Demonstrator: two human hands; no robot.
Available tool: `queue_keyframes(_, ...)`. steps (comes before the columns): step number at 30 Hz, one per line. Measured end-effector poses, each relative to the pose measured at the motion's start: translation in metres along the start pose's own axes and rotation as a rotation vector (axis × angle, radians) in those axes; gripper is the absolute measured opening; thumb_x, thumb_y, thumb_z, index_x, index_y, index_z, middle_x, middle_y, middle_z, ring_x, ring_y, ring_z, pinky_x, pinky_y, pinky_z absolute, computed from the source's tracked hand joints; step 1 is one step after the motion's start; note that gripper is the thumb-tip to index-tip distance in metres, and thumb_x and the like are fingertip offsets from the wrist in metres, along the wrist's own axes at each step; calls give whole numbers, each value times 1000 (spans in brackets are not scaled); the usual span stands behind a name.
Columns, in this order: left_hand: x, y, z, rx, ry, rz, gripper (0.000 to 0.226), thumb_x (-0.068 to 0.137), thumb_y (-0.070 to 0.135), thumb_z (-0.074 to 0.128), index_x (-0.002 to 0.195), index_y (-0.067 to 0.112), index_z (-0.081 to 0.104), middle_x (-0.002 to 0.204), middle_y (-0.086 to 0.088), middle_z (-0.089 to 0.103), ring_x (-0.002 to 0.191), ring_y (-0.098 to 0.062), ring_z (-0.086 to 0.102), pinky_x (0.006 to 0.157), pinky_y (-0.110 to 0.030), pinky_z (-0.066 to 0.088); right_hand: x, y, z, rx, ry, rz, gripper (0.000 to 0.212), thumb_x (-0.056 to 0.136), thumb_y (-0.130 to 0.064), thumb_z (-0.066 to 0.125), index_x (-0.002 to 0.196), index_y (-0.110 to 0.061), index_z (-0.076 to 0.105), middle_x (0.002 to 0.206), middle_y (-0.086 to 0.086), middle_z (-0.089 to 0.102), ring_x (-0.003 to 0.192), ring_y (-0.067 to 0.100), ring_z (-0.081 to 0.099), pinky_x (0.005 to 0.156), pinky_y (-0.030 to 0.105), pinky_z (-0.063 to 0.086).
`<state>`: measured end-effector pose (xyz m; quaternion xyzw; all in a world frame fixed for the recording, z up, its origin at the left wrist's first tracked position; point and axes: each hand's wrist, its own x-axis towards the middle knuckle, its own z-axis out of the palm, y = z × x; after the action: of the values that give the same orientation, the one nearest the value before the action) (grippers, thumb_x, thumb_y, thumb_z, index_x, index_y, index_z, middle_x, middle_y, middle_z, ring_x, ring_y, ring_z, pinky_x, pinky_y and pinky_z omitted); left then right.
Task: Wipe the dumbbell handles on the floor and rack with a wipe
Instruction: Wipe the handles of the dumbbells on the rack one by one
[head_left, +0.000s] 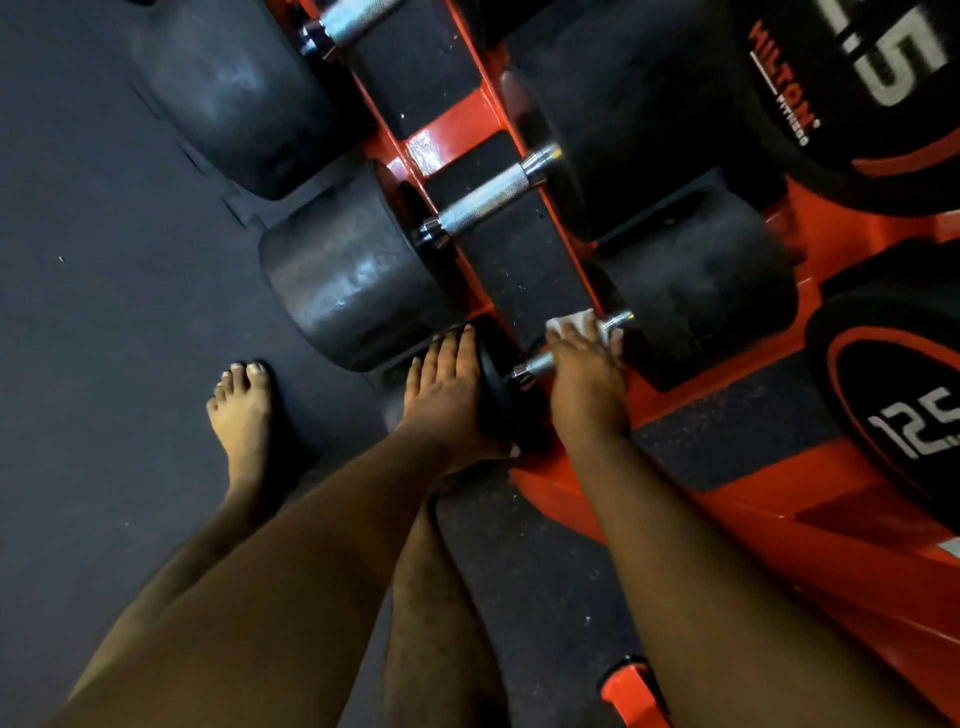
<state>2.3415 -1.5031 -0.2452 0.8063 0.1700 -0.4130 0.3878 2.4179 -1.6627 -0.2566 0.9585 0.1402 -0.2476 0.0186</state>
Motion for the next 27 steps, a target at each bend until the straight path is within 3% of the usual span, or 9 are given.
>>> queue_keyframes(3, 0, -1, -1, 2, -9, 9, 155, 58, 59, 91, 159, 16, -18, 170, -6, -12, 156, -24, -11, 125, -41, -8, -11, -12, 5, -124, -326, -244, 55, 97, -19, 46, 152, -18, 41, 158, 1, 42, 153, 22, 22, 125, 44, 5)
queue_keyframes(5, 0, -1, -1, 4, -13, 10, 155, 58, 59, 91, 159, 16, -18, 170, -7, -12, 156, -24, -11, 125, -42, -8, -5, -7, -2, -80, -404, -292, 56, 98, -27, 30, 152, -24, 43, 157, 2, 44, 151, 24, 27, 126, 46, 3)
queue_keyframes(7, 0, -1, 0, 7, -6, 11, 155, 57, 58, 92, 159, 16, -17, 170, -6, -11, 156, -24, -10, 126, -42, -7, 10, 3, -11, -129, -393, -289, 61, 95, -30, 16, 149, -29, 46, 152, 6, 50, 146, 28, 38, 126, 47, 3)
queue_keyframes(10, 0, -1, -1, 2, 5, 16, 155, 57, 58, 92, 160, 16, -16, 170, -6, -10, 156, -24, -9, 126, -42, -7, 18, 7, -16, -138, -380, -277, 50, 100, -14, 34, 147, -24, 49, 150, 7, 52, 145, 22, 39, 124, 44, -2)
queue_keyframes(15, 0, 1, -3, -2, -2, 9, 155, 57, 58, 92, 160, 16, -16, 170, -5, -11, 156, -23, -10, 126, -42, -6, -24, -13, -8, 71, -349, -268, 54, 95, -13, 39, 147, -16, 50, 153, 5, 49, 148, 26, 34, 124, 39, 17)
queue_keyframes(19, 0, 0, -1, -2, 0, 7, 155, 56, 58, 92, 160, 16, -16, 170, -5, -11, 156, -23, -10, 125, -41, -7, -27, 11, -2, 79, -25, -142, 50, 90, -4, 40, 134, -9, 63, 139, 13, 61, 134, 30, 53, 116, 48, 35)
queue_keyframes(21, 0, -1, 0, 5, 12, 7, 156, 55, 58, 92, 160, 17, -16, 170, -5, -10, 156, -23, -9, 126, -42, -7, -11, 21, -8, 78, 42, 72, 51, 93, -2, 35, 137, -7, 60, 146, 14, 54, 141, 30, 45, 119, 45, 31)
queue_keyframes(24, 1, -1, 0, 12, 8, 6, 156, 55, 59, 92, 160, 17, -15, 170, -5, -10, 156, -23, -9, 126, -42, -6, -6, -2, -6, -73, -119, 73, 59, 96, -10, 20, 148, -13, 47, 159, 5, 40, 154, 24, 20, 122, 47, 18)
queue_keyframes(27, 0, 0, -1, 7, 3, 3, 155, 56, 59, 91, 160, 17, -16, 170, -5, -10, 157, -23, -8, 126, -42, -5, -12, -24, -4, -205, -271, -119, 47, 101, -20, 35, 146, -24, 47, 153, -8, 47, 153, 15, 20, 118, 64, 7)
